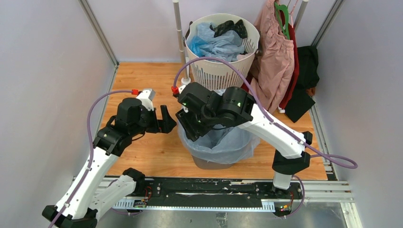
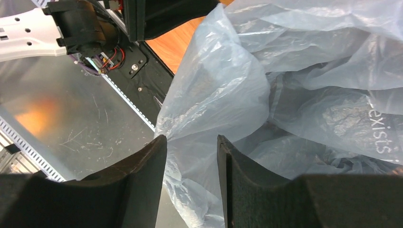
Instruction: Put the trash bags into the trash bin
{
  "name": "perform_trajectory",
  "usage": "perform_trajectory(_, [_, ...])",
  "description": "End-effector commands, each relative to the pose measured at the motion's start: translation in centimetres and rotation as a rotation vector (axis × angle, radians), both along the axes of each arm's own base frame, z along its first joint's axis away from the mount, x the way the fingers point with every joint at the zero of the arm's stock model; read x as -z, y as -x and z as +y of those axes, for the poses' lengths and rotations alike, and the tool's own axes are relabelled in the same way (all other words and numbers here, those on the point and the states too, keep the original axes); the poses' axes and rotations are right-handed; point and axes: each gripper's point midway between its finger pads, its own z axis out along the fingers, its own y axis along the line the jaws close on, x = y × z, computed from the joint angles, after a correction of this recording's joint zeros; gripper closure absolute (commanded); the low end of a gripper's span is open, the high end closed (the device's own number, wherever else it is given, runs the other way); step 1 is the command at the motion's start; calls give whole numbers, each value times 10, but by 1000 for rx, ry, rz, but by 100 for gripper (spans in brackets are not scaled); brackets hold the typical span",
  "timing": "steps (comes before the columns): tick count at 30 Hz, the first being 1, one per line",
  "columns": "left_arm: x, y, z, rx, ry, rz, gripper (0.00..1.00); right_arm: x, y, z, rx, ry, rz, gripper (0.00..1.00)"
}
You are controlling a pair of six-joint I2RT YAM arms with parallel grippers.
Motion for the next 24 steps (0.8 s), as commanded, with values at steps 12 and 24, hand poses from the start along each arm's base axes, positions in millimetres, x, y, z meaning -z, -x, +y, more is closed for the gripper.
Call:
perform_trajectory(12, [-9, 8, 3, -3, 22, -18, 0, 21, 36, 12, -87, 63, 29, 74])
perform_trajectory(24, [-10, 10, 4, -6, 28, -19, 0, 19, 50, -13, -89, 78, 13, 100])
